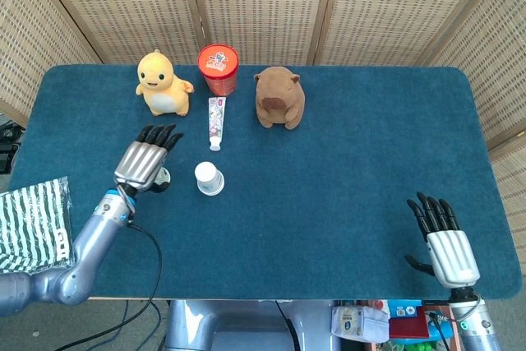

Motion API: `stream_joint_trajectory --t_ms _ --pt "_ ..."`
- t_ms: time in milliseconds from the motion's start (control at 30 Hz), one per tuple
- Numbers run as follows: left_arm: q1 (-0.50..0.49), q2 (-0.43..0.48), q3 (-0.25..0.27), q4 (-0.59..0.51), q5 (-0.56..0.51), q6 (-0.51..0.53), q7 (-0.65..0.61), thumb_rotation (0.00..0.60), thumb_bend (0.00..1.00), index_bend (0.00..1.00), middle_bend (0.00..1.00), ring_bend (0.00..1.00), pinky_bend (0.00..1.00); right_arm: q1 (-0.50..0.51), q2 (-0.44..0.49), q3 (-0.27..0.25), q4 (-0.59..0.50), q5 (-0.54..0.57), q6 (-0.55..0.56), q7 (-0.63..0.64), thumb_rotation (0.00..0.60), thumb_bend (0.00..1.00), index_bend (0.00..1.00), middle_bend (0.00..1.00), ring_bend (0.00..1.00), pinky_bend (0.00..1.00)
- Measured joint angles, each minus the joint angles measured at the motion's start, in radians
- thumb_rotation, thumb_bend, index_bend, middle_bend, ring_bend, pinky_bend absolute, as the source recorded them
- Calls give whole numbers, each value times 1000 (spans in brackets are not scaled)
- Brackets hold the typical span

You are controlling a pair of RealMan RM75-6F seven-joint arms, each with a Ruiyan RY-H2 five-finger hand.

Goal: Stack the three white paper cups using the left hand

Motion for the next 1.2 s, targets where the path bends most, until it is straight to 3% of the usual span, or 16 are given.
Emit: stream_joint_trajectory --t_ms 167,367,533,867,1200 --pt "76 86 57 1 25 13 -38 600 242 207 0 0 0 0 -6 -8 -7 -12 -1 -27 600 0 0 0 0 0" --pt "115 89 72 100 22 -33 -113 600 242 209 0 0 0 2 -13 -11 -8 -11 -8 -42 600 0 0 0 0 0" --pt "126 49 64 175 15 -82 -150 600 242 209 0 0 0 2 -14 -10 -5 -8 -9 -41 600 0 0 0 0 0" --pt "111 -31 37 207 11 -93 -125 600 242 209 0 0 0 1 -10 -9 -4 -11 -4 -29 600 0 0 0 0 0" --pt "73 -106 11 288 -81 -124 -73 600 242 209 0 0 0 2 -8 -9 -3 -10 -5 -26 600 0 0 0 0 0"
